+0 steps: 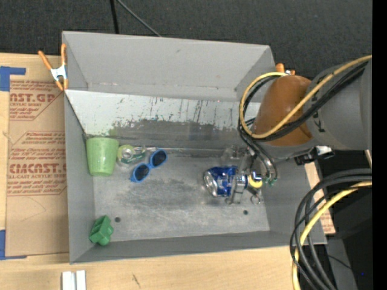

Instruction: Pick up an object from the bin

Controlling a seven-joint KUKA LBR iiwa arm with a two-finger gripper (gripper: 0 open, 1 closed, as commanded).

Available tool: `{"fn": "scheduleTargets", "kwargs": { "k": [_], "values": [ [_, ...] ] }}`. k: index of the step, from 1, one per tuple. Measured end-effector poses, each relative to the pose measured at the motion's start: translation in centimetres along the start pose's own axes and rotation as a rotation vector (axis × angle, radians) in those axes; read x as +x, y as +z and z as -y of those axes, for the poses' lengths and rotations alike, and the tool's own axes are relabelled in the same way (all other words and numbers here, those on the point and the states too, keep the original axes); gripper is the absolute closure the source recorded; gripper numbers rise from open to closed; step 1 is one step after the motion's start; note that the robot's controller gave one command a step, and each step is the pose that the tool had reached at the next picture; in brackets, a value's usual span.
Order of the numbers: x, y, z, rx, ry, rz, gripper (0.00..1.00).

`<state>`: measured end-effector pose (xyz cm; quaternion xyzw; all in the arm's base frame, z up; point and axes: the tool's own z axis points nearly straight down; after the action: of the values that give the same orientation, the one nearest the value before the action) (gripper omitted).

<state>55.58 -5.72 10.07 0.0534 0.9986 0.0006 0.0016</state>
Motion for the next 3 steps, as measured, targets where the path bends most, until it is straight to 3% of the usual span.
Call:
{"fn": "scheduleTargets", "kwargs": {
  "k": [1, 2, 3],
  "values": [
    [-0.9, 0.1, -1.4, 0.000, 0.056, -0.001, 0.00],
    [-0.7, 3.2, -0.6, 0.001, 0.187, -0.005, 0.00],
    [-0.7, 3.3, -0.6, 0.001, 0.186, -0.004, 0.00]
  ]
}}
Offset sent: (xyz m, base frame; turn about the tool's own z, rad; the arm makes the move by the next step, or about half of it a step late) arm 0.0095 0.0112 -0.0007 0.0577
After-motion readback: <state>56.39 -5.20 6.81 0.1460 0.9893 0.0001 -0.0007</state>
